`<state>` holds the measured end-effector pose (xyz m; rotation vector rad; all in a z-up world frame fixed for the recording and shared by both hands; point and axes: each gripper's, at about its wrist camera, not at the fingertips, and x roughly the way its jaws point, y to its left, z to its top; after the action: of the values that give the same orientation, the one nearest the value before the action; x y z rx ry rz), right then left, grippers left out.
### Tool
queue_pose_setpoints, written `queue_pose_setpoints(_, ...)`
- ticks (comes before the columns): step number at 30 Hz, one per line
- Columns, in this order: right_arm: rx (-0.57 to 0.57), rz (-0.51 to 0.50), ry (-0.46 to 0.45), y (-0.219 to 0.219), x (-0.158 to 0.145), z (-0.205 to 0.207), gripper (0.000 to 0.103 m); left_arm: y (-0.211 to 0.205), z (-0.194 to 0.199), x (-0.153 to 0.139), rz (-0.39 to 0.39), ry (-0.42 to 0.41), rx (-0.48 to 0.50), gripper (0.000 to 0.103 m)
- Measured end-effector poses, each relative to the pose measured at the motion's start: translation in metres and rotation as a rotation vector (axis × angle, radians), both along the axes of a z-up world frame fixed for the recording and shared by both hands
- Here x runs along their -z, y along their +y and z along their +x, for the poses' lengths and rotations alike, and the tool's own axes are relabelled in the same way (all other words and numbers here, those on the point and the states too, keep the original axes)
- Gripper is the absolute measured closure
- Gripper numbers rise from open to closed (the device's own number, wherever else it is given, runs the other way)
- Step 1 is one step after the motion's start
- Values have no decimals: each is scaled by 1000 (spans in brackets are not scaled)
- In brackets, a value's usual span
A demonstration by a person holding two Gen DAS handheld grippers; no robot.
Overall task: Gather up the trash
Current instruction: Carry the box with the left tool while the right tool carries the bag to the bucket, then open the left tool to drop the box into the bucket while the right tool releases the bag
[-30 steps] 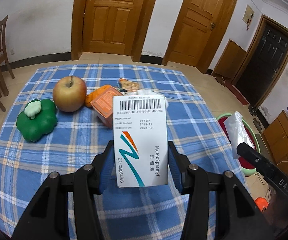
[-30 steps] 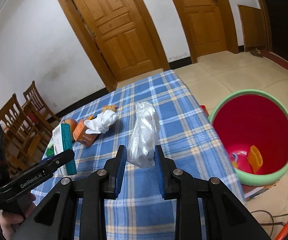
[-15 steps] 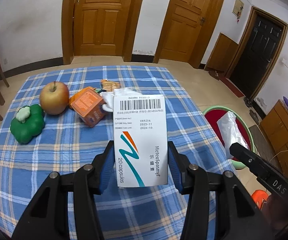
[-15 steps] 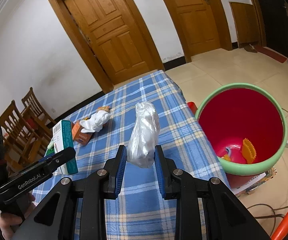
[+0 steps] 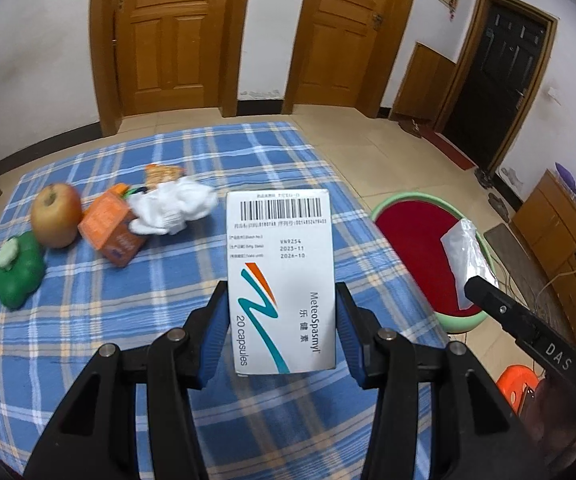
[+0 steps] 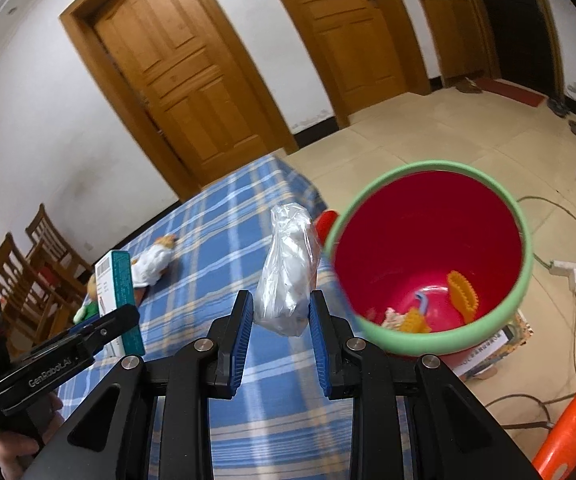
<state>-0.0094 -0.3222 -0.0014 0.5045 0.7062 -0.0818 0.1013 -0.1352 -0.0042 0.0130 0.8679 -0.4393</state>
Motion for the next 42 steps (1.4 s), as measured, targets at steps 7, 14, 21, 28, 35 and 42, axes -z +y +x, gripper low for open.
queue_pose_setpoints(7, 91, 17, 35, -39, 13, -6, 74, -37, 7, 3, 18, 10, 60, 53)
queue_pose_setpoints(14, 164, 42, 71, -74, 29, -6, 71, -73, 12, 7, 40, 15, 121, 53)
queue_pose_setpoints(21, 207, 78, 67, -96, 37, -8, 61, -104, 16, 13, 51, 36, 166, 53)
queue_pose_setpoints(28, 238, 95, 47, -106, 35, -17, 61, -136, 16, 20, 43, 53, 235, 53)
queue_pose_setpoints(35, 296, 85, 0, -118, 21, -34, 60, -167, 15, 29, 39, 60, 284, 53)
queue_pose_setpoints(42, 324, 85, -11, -127, 20, -43, 60, -177, 9, 31, 28, 56, 309, 41)
